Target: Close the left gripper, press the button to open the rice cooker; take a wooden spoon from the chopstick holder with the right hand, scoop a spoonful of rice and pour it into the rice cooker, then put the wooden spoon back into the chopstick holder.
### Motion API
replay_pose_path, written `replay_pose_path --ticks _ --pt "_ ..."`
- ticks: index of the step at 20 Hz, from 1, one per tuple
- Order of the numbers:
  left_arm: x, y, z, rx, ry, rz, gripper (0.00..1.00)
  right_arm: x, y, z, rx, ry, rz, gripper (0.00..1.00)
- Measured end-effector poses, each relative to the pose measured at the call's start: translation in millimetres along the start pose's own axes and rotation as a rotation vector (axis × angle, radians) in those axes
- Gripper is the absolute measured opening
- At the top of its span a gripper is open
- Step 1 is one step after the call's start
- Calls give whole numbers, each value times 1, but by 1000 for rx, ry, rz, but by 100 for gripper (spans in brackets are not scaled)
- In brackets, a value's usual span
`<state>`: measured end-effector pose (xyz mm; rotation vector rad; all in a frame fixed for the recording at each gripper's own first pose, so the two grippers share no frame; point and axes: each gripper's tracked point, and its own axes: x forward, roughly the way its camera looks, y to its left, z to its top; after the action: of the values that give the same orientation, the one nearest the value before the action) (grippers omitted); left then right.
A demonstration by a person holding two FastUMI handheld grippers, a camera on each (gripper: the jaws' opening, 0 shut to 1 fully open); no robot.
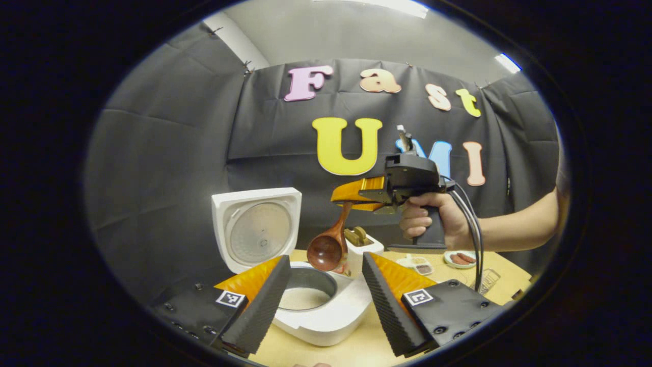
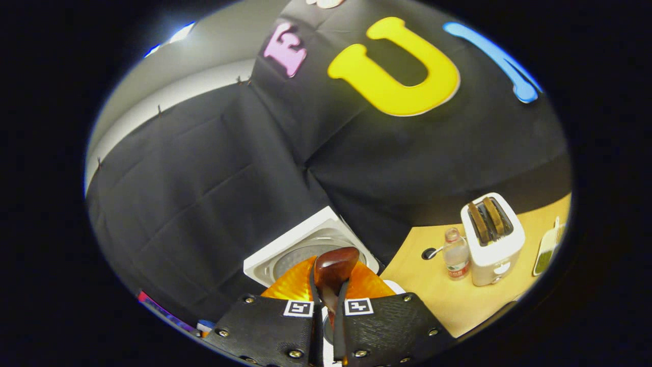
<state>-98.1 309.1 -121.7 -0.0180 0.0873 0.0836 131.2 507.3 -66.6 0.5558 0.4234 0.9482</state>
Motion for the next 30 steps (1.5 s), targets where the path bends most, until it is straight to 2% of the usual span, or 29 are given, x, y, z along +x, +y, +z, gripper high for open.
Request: replay_pose_path --ticks 4,9,12,13,16,19,20,22,26,30 --pt "8 -26 4 -8 -1 -42 98 -28 -17 15 114 -73 -34 8" --pt "19 -63 14 -6 -9 -90 100 -93 -51 32 176 -132 -85 8" --pt "24 -83 20 -17 -15 -117 98 -136 -71 46 200 -174 -138 7" --pt "26 -88 20 -21 -18 -123 100 -148 -80 50 204 -186 -159 7" --pt "32 -103 25 -21 -21 -136 97 -187 -97 61 230 -225 -191 7" --pt "40 -118 23 -32 -4 -146 97 -231 -117 65 222 -247 -228 7" --pt "41 -123 24 -39 -5 -151 100 -244 -124 68 216 -257 -246 8" --pt "43 -136 28 -39 -6 -164 97 -270 -135 72 203 -281 -279 7" --pt "47 -157 34 -24 -7 -191 97 -314 -158 78 164 -322 -373 8" --pt "47 -177 39 -14 -10 -210 97 -355 -171 76 169 -357 -433 7"
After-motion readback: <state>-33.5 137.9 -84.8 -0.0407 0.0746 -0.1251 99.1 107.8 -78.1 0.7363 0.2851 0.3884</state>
